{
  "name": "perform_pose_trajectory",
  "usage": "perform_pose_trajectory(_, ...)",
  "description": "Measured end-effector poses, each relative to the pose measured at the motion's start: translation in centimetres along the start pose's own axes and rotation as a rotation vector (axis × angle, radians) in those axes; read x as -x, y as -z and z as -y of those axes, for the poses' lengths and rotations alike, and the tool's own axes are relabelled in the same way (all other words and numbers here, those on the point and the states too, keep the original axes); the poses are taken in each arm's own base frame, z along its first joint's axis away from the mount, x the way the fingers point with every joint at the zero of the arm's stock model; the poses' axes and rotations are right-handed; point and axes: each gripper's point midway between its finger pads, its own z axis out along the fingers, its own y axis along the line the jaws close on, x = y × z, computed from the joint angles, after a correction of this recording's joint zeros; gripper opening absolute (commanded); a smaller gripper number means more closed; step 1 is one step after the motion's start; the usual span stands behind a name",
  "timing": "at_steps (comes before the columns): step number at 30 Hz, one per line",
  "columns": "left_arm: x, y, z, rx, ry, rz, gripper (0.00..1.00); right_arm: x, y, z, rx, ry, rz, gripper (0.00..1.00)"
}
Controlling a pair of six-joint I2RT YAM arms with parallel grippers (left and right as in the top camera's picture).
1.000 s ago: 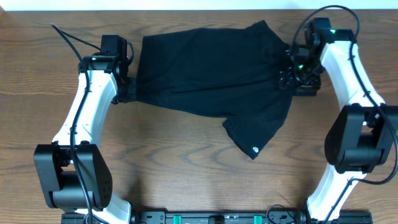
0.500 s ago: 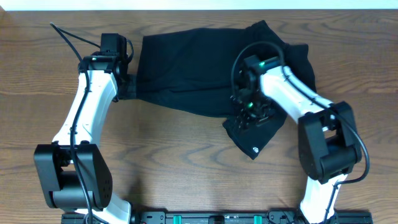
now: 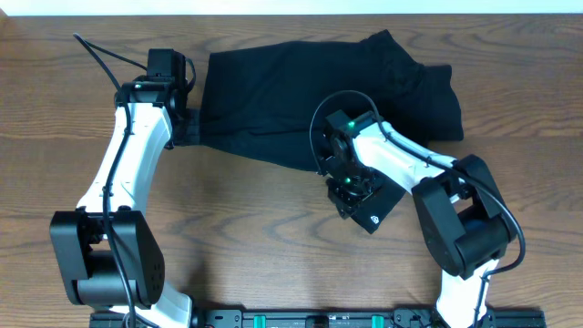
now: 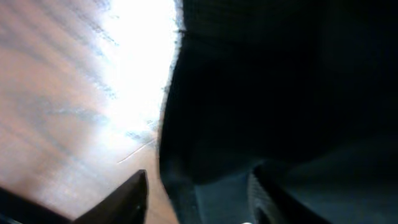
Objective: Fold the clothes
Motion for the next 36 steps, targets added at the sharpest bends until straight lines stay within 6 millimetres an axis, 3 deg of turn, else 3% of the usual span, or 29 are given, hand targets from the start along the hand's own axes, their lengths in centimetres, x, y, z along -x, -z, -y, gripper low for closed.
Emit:
perform_pose_trajectory(4, 0.0, 0.0, 0.0, 0.0, 0.0, -0.001, 0.06, 0.1, -0.1, 0.9, -0.052, -0.02, 0.02, 0.04)
perform_pose_trajectory(5, -0.1, 0.0, 0.0, 0.0, -0.001, -0.003, 0.06, 0.1, -0.2, 1.1, -0.061, -0.03, 0.023, 0.01)
perform_pose_trajectory(12, -1.4, 0.0, -0.1, 0.002, -0.012, -0.056, 0.06, 0.1, 0.4, 2.1, -0.098, -0.13, 0.043, 0.01)
perform_pose_trajectory(15, -1.8, 0.1, -0.1, 0.003, -0.016, -0.073, 0.06, -0.2, 1.7, 3.4, -0.116, -0.186, 0.076, 0.01)
perform_pose_trajectory(20, -2.1, 0.7, -0.2, 0.0, -0.016, -0.074, 0.06, -0.7, 7.3, 5.7, -0.143, -0.273, 0.239, 0.01)
perform_pose_trajectory(25, -1.7, 3.8, -0.8, -0.004, 0.001, 0.006, 0.06, -2.2, 13.1, 8.6, -0.161, -0.385, 0.403, 0.01)
perform_pose_trajectory(31, -2.3, 6.6, -1.5, -0.006, 0.012, 0.058, 0.06, -3.9, 15.8, 10.4, -0.154, -0.463, 0.429, 0.01)
perform_pose_trajectory(36, -4.0, 6.8, -1.6, -0.005, -0.002, -0.007, 0.06, -5.3, 16.7, 10.6, -0.133, -0.498, 0.402, 0.01)
